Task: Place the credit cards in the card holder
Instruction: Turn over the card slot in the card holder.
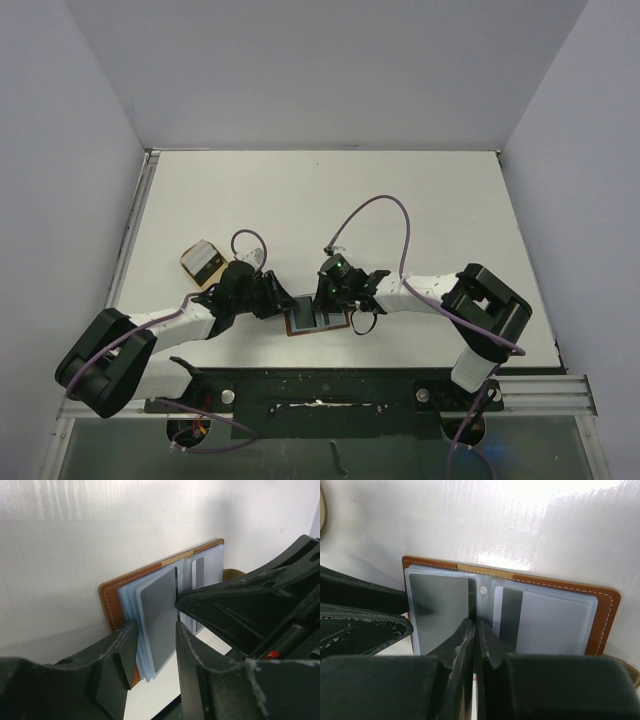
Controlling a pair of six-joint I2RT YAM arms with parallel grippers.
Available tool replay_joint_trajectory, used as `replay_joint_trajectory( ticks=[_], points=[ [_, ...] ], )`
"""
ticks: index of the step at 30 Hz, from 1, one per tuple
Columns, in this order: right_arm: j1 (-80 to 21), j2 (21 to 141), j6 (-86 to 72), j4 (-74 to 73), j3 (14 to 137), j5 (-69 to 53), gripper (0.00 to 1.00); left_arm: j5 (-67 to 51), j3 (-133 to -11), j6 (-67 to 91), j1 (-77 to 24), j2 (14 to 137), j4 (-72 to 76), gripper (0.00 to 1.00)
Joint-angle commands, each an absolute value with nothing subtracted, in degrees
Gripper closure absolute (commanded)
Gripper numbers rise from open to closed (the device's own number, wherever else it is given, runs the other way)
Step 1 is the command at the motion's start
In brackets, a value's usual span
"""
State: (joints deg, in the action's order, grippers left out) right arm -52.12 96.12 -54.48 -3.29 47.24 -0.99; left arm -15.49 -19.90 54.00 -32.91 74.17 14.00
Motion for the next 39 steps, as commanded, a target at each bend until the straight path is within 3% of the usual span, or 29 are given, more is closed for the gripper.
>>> replay_joint_trajectory(
  ticks=[1,16,39],
  points=[
    [-52.81,97.10,-54.40,-5.10,45.26,0.45,0.99,-17.31,-20.15,55.10,-32.82,74.19,19.77,0.67],
    [-52.78,96.77,-54.87,-4.61,44.65,0.51,1.00,-12.10,-23.38,53.31,-33.48,69.59,8.89,0.66],
    [-52.77,96.43,-54.93,-3.60,44.07,0.31,1.00,-12.55,-19.77,55.34,-33.75,72.65,16.94,0.65]
  ],
)
